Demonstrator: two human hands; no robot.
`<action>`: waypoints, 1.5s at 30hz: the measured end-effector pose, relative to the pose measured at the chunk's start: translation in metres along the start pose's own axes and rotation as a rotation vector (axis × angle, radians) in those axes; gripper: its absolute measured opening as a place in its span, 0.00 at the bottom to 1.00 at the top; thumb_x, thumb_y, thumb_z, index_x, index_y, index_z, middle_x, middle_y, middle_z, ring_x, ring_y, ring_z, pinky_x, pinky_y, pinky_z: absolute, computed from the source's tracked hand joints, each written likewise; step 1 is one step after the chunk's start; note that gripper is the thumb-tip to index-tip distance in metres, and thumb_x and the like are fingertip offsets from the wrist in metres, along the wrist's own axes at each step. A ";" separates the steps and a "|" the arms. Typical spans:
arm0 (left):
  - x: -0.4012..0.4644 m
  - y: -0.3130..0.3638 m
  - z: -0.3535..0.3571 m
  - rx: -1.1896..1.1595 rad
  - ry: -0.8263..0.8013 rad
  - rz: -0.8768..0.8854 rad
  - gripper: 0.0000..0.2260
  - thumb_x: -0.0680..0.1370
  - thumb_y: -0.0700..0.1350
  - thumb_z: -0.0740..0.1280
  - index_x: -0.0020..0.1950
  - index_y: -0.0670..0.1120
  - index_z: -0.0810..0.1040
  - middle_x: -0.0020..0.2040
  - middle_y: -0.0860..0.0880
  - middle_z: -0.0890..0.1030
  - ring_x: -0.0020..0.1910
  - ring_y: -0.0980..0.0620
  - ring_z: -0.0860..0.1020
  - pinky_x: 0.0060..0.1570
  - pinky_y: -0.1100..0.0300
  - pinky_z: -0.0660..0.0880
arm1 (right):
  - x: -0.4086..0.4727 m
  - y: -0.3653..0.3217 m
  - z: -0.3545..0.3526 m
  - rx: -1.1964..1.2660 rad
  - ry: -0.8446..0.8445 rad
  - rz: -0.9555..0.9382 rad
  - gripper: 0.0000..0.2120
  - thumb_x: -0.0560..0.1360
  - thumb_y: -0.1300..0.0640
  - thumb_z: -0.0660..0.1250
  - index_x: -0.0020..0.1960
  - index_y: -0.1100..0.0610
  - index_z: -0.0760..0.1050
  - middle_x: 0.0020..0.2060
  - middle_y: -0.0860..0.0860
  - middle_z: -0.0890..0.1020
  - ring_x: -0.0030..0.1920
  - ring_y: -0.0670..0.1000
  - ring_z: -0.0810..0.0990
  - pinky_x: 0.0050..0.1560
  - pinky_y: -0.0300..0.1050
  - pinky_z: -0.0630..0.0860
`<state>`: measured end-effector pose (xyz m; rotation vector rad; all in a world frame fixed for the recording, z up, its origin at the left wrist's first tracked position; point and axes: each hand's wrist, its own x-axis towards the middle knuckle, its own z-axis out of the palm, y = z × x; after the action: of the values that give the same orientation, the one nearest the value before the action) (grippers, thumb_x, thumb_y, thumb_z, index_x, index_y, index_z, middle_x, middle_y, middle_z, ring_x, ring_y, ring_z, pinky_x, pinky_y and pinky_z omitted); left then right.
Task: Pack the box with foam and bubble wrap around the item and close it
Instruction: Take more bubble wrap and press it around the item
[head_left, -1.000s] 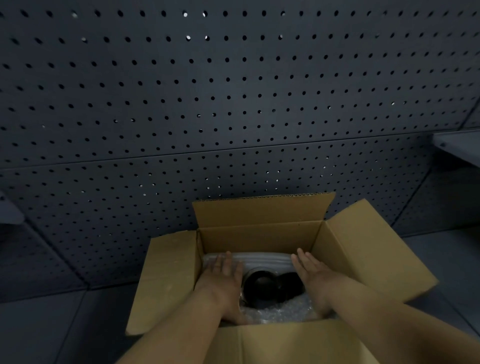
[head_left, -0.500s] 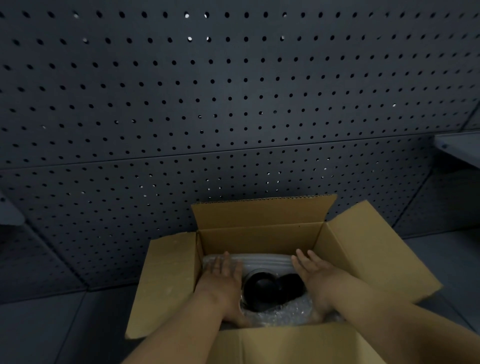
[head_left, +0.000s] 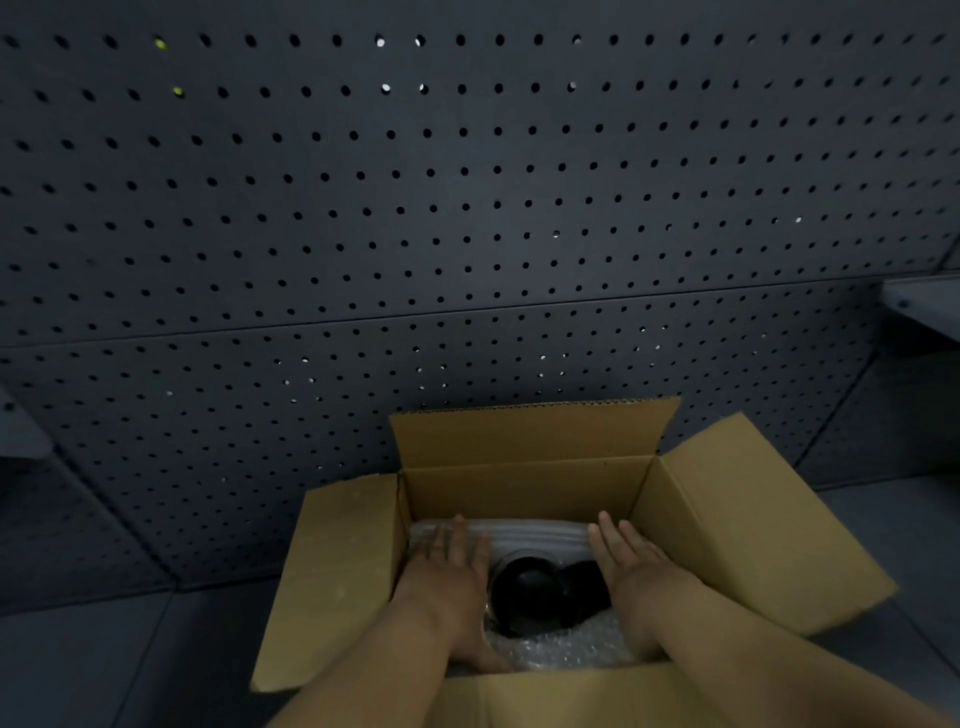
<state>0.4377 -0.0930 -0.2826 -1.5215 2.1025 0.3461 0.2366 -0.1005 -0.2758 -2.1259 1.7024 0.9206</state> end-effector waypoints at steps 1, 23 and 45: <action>0.001 -0.001 -0.001 0.006 0.004 0.007 0.57 0.66 0.73 0.65 0.77 0.43 0.35 0.77 0.38 0.35 0.77 0.38 0.40 0.76 0.46 0.45 | -0.001 0.002 -0.002 0.002 -0.016 -0.015 0.47 0.76 0.62 0.63 0.74 0.59 0.25 0.74 0.55 0.28 0.76 0.56 0.33 0.77 0.48 0.42; 0.000 0.006 -0.001 0.064 0.034 -0.022 0.59 0.65 0.74 0.64 0.77 0.42 0.37 0.77 0.38 0.37 0.77 0.41 0.41 0.76 0.49 0.45 | 0.005 -0.001 0.006 -0.029 0.005 0.012 0.53 0.74 0.56 0.68 0.73 0.59 0.24 0.74 0.54 0.28 0.77 0.56 0.34 0.76 0.49 0.41; 0.015 -0.002 0.006 -0.075 -0.036 0.001 0.57 0.66 0.69 0.70 0.78 0.43 0.39 0.77 0.39 0.37 0.76 0.38 0.52 0.74 0.48 0.58 | 0.012 0.008 0.003 0.098 0.009 -0.090 0.60 0.69 0.42 0.72 0.75 0.58 0.27 0.75 0.53 0.30 0.77 0.56 0.35 0.77 0.51 0.43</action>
<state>0.4374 -0.1029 -0.2957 -1.5449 2.0842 0.4547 0.2298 -0.1098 -0.2841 -2.1267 1.6069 0.7867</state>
